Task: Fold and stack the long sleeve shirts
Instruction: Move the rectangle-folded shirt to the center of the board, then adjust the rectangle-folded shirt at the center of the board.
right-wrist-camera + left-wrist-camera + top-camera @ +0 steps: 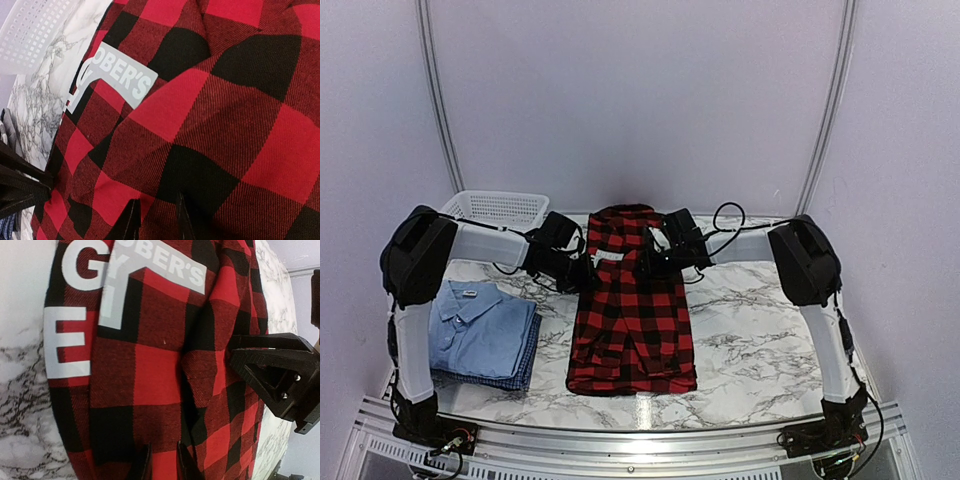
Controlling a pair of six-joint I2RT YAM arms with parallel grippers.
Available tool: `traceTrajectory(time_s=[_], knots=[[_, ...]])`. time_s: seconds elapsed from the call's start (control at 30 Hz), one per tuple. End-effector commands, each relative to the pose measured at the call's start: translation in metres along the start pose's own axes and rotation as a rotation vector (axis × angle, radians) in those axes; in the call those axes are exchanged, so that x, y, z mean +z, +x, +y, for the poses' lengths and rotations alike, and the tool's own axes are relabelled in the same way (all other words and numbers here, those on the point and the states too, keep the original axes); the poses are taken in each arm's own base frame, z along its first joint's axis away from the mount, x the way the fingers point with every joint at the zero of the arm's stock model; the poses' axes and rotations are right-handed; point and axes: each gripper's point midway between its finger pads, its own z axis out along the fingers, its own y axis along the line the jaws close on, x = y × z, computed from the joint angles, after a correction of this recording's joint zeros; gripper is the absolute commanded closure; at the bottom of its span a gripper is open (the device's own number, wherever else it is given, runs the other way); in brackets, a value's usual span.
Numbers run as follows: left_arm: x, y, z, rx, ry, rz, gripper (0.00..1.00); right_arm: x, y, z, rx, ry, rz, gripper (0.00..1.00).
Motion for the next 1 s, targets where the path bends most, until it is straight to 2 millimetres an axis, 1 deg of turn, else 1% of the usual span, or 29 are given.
traceTrajectory(time_s=[0.0,0.07,0.13,0.2,0.27,0.37,0.4,0.43,0.47,0.5,0.6,0.7,0.83,0.87,0.97], knots=[[0.014,-0.021,-0.008,0.002,0.022,-0.036,0.82,0.013,-0.009,-0.033,0.032,0.050,0.003,0.74],[0.015,-0.027,-0.008,-0.001,0.019,-0.043,0.82,0.012,-0.019,-0.031,0.018,0.046,-0.004,0.74],[0.010,-0.033,-0.012,0.004,0.024,-0.054,0.82,0.005,-0.033,-0.022,-0.006,0.034,-0.020,0.72],[-0.001,-0.040,-0.018,0.020,0.024,-0.074,0.81,-0.007,-0.043,-0.011,-0.028,0.022,-0.032,0.71],[-0.015,-0.043,-0.024,0.037,0.024,-0.093,0.79,-0.025,-0.055,0.001,-0.051,0.017,-0.062,0.67],[-0.036,-0.038,-0.029,0.047,0.031,-0.103,0.77,-0.053,-0.056,0.019,-0.069,-0.004,-0.082,0.64],[-0.042,-0.034,-0.028,0.049,0.029,-0.100,0.77,-0.062,-0.052,0.023,-0.071,-0.008,-0.083,0.62],[-0.051,-0.030,-0.028,0.052,0.030,-0.105,0.77,-0.072,-0.048,0.027,-0.073,-0.012,-0.087,0.62],[-0.058,-0.025,-0.026,0.051,0.027,-0.104,0.76,-0.080,-0.040,0.028,-0.065,-0.015,-0.083,0.61],[-0.061,-0.014,-0.019,0.044,0.016,-0.086,0.76,-0.089,-0.031,0.030,-0.060,-0.018,-0.081,0.60],[-0.072,0.013,-0.009,0.025,0.016,-0.050,0.75,-0.116,-0.007,0.033,-0.038,-0.022,-0.082,0.57],[-0.078,0.043,0.000,0.024,0.009,-0.005,0.75,-0.139,0.029,0.035,-0.011,-0.039,-0.061,0.55],[-0.083,0.079,0.015,0.024,-0.021,0.048,0.74,-0.158,0.074,0.034,0.029,-0.050,-0.012,0.54],[-0.083,0.088,0.019,0.023,-0.027,0.063,0.73,-0.163,0.083,0.034,0.034,-0.054,-0.006,0.53],[-0.081,0.116,0.023,0.025,-0.041,0.115,0.73,-0.173,0.111,0.032,0.058,-0.048,0.027,0.52]])
